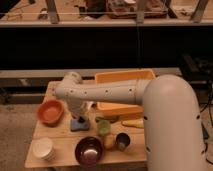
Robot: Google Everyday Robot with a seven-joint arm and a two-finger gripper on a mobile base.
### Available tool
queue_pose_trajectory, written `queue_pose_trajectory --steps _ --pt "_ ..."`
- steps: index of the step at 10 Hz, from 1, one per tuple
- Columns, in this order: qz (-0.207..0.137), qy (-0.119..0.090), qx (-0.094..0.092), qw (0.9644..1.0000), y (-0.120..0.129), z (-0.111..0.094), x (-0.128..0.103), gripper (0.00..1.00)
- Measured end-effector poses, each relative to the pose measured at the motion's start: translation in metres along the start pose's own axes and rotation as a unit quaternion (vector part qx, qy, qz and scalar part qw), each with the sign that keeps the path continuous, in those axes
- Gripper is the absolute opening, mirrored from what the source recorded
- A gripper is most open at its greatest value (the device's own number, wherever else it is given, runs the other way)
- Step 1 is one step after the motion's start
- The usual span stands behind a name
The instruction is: Wipe red bowl with brush
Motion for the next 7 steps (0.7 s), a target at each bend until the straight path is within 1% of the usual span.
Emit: queue_pose_trajectory --steps 1,2,3,4,5,6,7 --pt "-0.008 0.011 0.006 0.9999 -0.01 -0.01 0.008 0.14" --pt "-0.014 0.019 0.011 0.9997 -0.02 -0.016 0.015 0.14" --pt "-0.025 0.028 0.026 0.9989 -0.036 -0.021 0.021 0.14" --pt "-0.038 0.034 0.053 0.9973 -0.06 -0.026 0.024 0.14" --pt "-0.045 0.036 0.07 0.9959 -0.072 -0.028 0.025 0.14" --pt "-0.057 0.037 0.096 0.9931 -0.09 -0.031 0.027 0.14" --pt "-0.074 0.037 0.128 0.9883 -0.109 -0.034 0.025 0.14"
